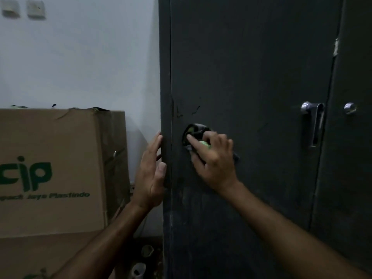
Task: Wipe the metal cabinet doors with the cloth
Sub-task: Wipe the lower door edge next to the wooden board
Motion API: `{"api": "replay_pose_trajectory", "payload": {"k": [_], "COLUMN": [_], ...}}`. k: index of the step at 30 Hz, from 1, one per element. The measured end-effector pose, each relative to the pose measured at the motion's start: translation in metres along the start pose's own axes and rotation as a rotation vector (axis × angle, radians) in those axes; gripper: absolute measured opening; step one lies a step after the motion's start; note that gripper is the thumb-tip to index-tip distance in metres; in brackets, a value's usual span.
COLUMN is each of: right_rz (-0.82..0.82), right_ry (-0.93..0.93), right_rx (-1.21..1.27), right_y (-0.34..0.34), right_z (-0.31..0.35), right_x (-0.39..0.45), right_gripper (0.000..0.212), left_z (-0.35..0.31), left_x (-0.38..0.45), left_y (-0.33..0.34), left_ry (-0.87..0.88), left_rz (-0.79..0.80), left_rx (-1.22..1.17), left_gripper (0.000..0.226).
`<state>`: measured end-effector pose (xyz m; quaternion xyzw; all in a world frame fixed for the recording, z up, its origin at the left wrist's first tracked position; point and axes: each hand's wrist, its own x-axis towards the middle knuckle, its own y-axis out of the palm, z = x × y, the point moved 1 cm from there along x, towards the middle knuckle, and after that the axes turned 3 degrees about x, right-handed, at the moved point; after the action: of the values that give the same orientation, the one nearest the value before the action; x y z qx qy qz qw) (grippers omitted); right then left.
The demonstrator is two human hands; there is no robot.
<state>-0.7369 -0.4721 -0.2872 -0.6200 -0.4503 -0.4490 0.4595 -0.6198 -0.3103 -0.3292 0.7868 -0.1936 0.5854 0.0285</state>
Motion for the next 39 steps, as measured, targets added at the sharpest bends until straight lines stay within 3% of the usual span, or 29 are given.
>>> {"api": "replay_pose_trajectory", "payload": {"k": [1,4,6,7,10,11,12,15,16,18,20,22,27,28,32,33,36,37,39], "right_rz": [0.038,0.367,0.438,0.378,0.116,0.071,0.08,0.325,0.364,0.286,0.162,0.119,0.412,0.38,0.205,0.229,0.425,0.44,0.335], "right_ry": [-0.06,-0.627,-0.763,-0.682,-0.095,-0.015,-0.064,-0.55,-0.627,-0.544,-0.219,-0.094,-0.669,-0.664,-0.202,-0.237,-0.645,-0.703,-0.535], "right_rx": [0.014,0.002,-0.025,-0.018,0.05,0.074,0.082,0.062,0.041,0.024,0.058,0.092,0.018,0.0,0.097,0.122,0.085,0.044,0.028], "right_y": [0.006,0.009,0.002,0.001,0.008,0.012,0.018,0.019,0.015,0.012,0.014,0.023,0.02,0.02,0.028,0.031,0.029,0.029,0.033], "right_z": [0.011,0.017,0.001,-0.003,0.009,0.022,0.032,0.031,0.022,0.013,0.022,0.041,0.028,0.023,0.044,0.053,0.048,0.042,0.037], "right_x": [-0.016,-0.067,-0.06,-0.048,-0.028,-0.037,-0.053,-0.089,-0.084,-0.064,-0.052,-0.064,-0.089,-0.08,-0.084,-0.099,-0.118,-0.108,-0.09], "right_gripper": [0.046,0.042,0.041,0.041,0.047,0.047,0.046,0.038,0.038,0.039,0.043,0.046,0.041,0.04,0.042,0.041,0.038,0.04,0.045], "left_z": [0.0,-0.001,0.001,0.002,0.008,0.01,0.012,0.016,0.017,0.022,0.03,0.036,0.04,0.04,0.04,0.039,0.038,0.038,0.038], "left_x": [-0.004,-0.011,-0.018,-0.021,-0.029,-0.032,-0.034,-0.032,-0.03,-0.023,-0.015,-0.005,0.006,0.006,0.005,0.005,0.004,0.004,0.003], "left_y": [0.001,0.003,0.003,0.002,0.002,0.002,0.0,-0.009,-0.014,-0.023,-0.034,-0.046,-0.059,-0.058,-0.056,-0.055,-0.055,-0.055,-0.054], "left_ry": [-0.004,-0.013,0.0,0.007,0.027,0.039,0.055,0.102,0.114,0.157,0.202,0.243,0.263,0.261,0.26,0.252,0.239,0.233,0.211], "left_rz": [-0.024,-0.046,-0.038,-0.029,0.027,0.044,0.066,0.133,0.156,0.204,0.259,0.307,0.444,0.454,0.463,0.462,0.469,0.47,0.471], "left_rx": [-0.005,-0.005,0.014,0.031,0.103,0.121,0.139,0.209,0.24,0.333,0.435,0.515,0.604,0.596,0.552,0.548,0.549,0.55,0.546], "left_gripper": [0.079,0.082,0.084,0.084,0.083,0.082,0.082,0.078,0.074,0.064,0.061,0.059,0.06,0.062,0.063,0.063,0.064,0.064,0.065]}}
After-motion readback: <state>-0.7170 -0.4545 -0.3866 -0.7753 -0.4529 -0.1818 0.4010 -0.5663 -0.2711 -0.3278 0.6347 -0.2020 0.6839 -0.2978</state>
